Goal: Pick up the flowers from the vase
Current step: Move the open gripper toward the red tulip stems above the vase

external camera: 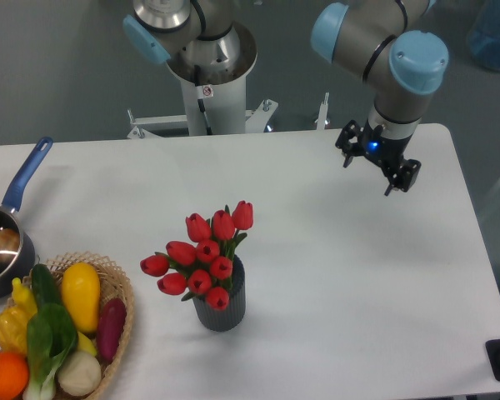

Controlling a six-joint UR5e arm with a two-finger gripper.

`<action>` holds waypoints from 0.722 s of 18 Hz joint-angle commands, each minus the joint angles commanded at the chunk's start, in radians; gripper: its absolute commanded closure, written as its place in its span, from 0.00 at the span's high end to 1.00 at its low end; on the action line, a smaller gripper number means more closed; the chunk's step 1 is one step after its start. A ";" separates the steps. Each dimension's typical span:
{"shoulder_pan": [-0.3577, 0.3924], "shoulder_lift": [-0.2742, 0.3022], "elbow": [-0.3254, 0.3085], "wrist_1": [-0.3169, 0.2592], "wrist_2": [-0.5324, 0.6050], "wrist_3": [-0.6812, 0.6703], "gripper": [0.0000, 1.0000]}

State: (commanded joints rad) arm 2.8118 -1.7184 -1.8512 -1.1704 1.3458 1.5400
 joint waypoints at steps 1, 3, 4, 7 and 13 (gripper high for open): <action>0.001 0.031 -0.025 -0.002 -0.041 0.000 1.00; -0.005 0.083 -0.072 -0.015 -0.104 0.002 1.00; -0.017 0.112 -0.088 -0.029 -0.129 0.002 1.00; -0.066 0.166 -0.103 -0.086 -0.270 0.003 1.00; -0.146 0.163 -0.124 -0.098 -0.499 -0.012 1.00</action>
State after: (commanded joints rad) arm 2.6661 -1.5554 -1.9756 -1.2686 0.8471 1.5279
